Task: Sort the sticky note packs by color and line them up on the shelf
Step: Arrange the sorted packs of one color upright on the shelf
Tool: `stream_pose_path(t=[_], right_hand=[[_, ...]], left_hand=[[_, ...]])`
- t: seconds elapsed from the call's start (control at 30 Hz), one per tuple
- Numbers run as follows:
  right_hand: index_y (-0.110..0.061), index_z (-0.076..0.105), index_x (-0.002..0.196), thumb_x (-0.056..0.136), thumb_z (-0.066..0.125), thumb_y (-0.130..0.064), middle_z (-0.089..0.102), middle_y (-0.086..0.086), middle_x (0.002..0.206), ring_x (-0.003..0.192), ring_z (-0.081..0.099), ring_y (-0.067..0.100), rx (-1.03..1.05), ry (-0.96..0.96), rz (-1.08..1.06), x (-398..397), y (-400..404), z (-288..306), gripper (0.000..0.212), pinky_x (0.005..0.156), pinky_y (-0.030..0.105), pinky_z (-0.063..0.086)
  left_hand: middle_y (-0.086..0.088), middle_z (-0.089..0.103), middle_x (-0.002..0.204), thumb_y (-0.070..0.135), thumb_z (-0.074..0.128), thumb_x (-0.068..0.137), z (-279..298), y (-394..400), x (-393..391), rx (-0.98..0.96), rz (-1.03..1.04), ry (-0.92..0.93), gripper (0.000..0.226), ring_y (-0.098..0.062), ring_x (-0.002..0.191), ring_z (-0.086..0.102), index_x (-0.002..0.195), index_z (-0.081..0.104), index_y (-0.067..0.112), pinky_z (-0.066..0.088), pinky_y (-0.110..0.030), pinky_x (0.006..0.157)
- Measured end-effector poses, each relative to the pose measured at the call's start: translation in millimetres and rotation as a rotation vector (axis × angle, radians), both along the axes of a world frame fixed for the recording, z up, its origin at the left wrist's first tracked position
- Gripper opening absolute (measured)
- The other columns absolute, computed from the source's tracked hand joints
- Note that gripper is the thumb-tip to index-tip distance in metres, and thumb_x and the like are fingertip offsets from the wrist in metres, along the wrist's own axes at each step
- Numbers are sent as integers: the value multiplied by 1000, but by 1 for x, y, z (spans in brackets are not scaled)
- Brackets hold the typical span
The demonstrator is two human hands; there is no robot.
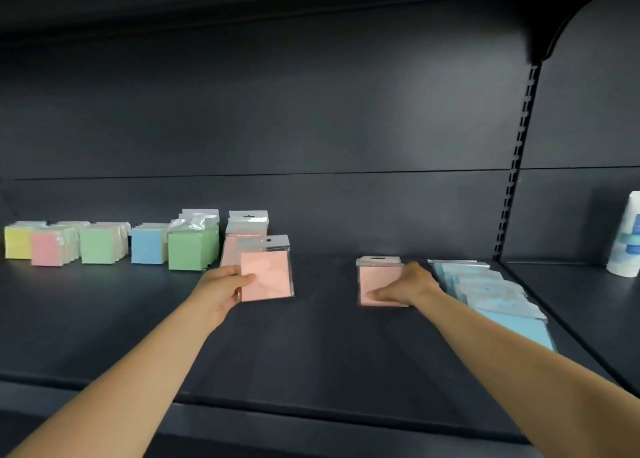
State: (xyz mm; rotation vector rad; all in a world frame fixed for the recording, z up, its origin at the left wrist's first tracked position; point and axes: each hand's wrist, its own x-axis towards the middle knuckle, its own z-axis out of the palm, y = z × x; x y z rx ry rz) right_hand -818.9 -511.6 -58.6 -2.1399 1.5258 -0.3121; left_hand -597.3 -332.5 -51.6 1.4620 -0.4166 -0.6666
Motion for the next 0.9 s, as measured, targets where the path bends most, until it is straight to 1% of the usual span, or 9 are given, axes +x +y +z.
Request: stream_pose_path(t=[0.1, 0.23, 0.33, 0.43, 0.5, 0.63, 0.77, 0.83, 0.9], right_hand=[[-10, 53, 122, 66, 78, -45, 62, 5, 119, 112, 59, 23, -30, 55, -31, 6, 0, 7, 71, 86, 26, 46], [-8, 54, 119, 85, 60, -19, 61, 9, 122, 113, 59, 27, -206, 187, -52, 27, 14, 26, 36, 83, 27, 45], [-6, 52, 121, 85, 52, -7, 58, 11, 124, 116, 56, 30, -312, 301, -106, 50, 36, 39, 36, 87, 33, 47], [-4, 52, 123, 85, 53, -4, 56, 11, 126, 119, 55, 31, -323, 360, -207, 64, 50, 41, 38, 89, 34, 47], [-2, 47, 127, 85, 52, -4, 54, 12, 130, 120, 53, 32, -318, 353, -274, 68, 55, 37, 42, 91, 36, 47], [-2, 49, 121, 85, 52, -5, 57, 16, 124, 116, 55, 35, -312, 176, -393, 76, 70, 37, 37, 87, 35, 46], [-7, 58, 99, 81, 63, -13, 62, 15, 99, 94, 60, 31, -280, -92, -378, 92, 86, 42, 19, 71, 29, 42], [-9, 57, 80, 78, 68, -12, 58, 8, 81, 73, 56, 24, -212, -360, -296, 109, 95, 39, 11, 60, 26, 39], [-13, 57, 70, 78, 70, -6, 58, 6, 75, 67, 52, 18, -108, -619, -192, 129, 104, 33, 17, 57, 25, 39]], left_hand=[[-13, 63, 103, -8, 56, 87, -4, 18, 34, -1, 24, -7, 24, -20, 83, 61, 109, 58, 1, 48, -31, 79], [-16, 61, 108, -8, 57, 87, -9, 28, 75, -2, 4, -42, 30, -26, 94, 60, 116, 57, -2, 48, -33, 82], [-17, 62, 107, -7, 59, 86, -13, 27, 102, 30, -66, -107, 23, -26, 85, 61, 107, 58, 0, 50, -31, 76], [-17, 63, 107, -5, 61, 85, -22, 24, 122, 72, -128, -169, 14, -29, 92, 59, 90, 58, 8, 48, -39, 86], [-15, 62, 106, -2, 63, 85, -32, 24, 131, 61, -153, -204, 18, -28, 95, 59, 98, 56, 8, 48, -39, 89], [-7, 60, 96, -2, 63, 84, -39, 28, 138, -42, -179, -215, 24, -20, 84, 58, 104, 53, 7, 47, -26, 70], [-5, 62, 92, 1, 65, 84, -41, 26, 143, -65, -242, -234, 22, -18, 79, 58, 102, 53, 7, 44, -25, 66], [0, 62, 87, 2, 64, 84, -41, 23, 143, -72, -266, -245, 20, -14, 75, 57, 100, 53, 8, 44, -23, 64], [4, 61, 85, 3, 64, 85, -41, 21, 142, -76, -284, -263, 20, -10, 75, 57, 101, 53, 10, 42, -21, 62]])
